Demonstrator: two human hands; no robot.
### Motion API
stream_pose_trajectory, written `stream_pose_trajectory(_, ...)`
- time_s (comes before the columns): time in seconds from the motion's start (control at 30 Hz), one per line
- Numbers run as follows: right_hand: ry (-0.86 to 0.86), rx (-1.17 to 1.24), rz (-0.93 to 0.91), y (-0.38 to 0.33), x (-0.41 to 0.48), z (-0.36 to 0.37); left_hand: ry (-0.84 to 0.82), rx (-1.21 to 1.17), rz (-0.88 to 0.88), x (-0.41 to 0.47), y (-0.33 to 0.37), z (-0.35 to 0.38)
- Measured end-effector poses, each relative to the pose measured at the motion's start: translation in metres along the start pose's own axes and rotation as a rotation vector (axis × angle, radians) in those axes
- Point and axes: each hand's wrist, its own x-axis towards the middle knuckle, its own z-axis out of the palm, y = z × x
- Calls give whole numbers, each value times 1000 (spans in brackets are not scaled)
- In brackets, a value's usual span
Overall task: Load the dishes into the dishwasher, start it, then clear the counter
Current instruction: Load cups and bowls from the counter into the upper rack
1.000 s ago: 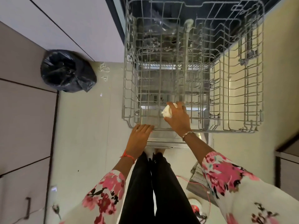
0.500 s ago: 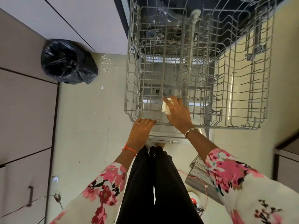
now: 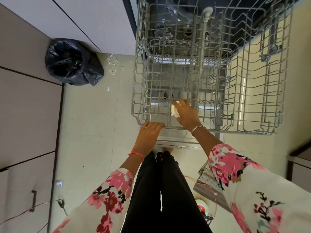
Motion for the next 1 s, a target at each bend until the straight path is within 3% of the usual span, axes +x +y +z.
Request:
stream_pose_trajectory(0.73, -44, 31, 23, -3, -18, -13, -12, 71, 81, -4, -7, -7)
stream_pose_trajectory(1.0, -69, 1, -41, -48, -35, -67, 15, 198, -47, -29, -30, -83)
